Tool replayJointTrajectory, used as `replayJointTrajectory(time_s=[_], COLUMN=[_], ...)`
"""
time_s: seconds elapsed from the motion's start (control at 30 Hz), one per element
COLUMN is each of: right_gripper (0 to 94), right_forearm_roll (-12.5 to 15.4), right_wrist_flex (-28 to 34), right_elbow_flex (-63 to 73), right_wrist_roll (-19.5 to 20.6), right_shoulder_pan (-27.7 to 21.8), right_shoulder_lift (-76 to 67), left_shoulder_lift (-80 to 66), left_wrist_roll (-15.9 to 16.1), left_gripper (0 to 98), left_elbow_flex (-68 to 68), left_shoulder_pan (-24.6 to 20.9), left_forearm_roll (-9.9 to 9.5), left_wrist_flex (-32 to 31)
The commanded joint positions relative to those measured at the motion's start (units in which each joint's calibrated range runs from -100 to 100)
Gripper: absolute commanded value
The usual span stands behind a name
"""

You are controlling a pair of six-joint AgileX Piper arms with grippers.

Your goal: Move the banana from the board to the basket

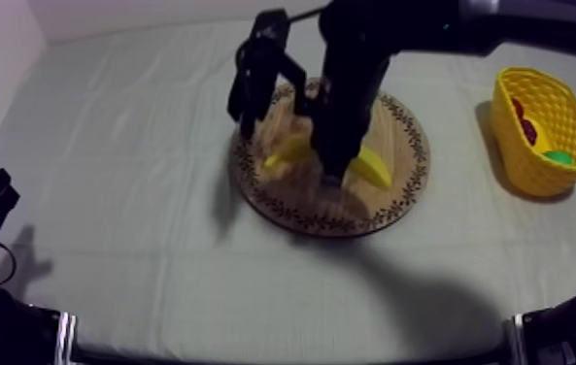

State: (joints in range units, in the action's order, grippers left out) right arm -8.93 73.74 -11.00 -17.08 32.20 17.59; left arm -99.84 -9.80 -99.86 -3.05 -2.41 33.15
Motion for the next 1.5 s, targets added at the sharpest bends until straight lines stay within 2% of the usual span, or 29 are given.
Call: replayJointTrajectory(time_s=[0.0,0.37,0.7,1.17,1.47], right_gripper=[14.8,15.4,15.5,14.2,16.8], right_forearm_roll=[0.21,1.19,1.03,0.08,-0.13], right_wrist_flex=[1.45,11.02,12.45,11.6,12.1], right_elbow_flex=[2.47,14.74,12.51,10.49,5.21], right_wrist_roll=[-0.64,-3.37,-1.72,1.86,2.04], right_shoulder_pan=[-0.31,-1.81,-4.25,-19.01,-29.0], right_shoulder_lift=[-2.45,-9.54,-12.35,-14.31,-18.49], left_shoulder_lift=[0.02,0.02,0.02,0.02,0.02], left_wrist_roll=[0.01,0.01,0.01,0.01,0.01], left_gripper=[0.1,0.1,0.1,0.1,0.1], left_elbow_flex=[-0.03,-0.03,-0.03,-0.03,-0.03], left_shoulder_pan=[-0.02,-0.02,-0.02,-0.02,-0.02], left_forearm_roll=[-0.01,-0.01,-0.01,-0.01,-0.01], left_wrist_flex=[-0.01,-0.01,-0.01,-0.01,-0.01])
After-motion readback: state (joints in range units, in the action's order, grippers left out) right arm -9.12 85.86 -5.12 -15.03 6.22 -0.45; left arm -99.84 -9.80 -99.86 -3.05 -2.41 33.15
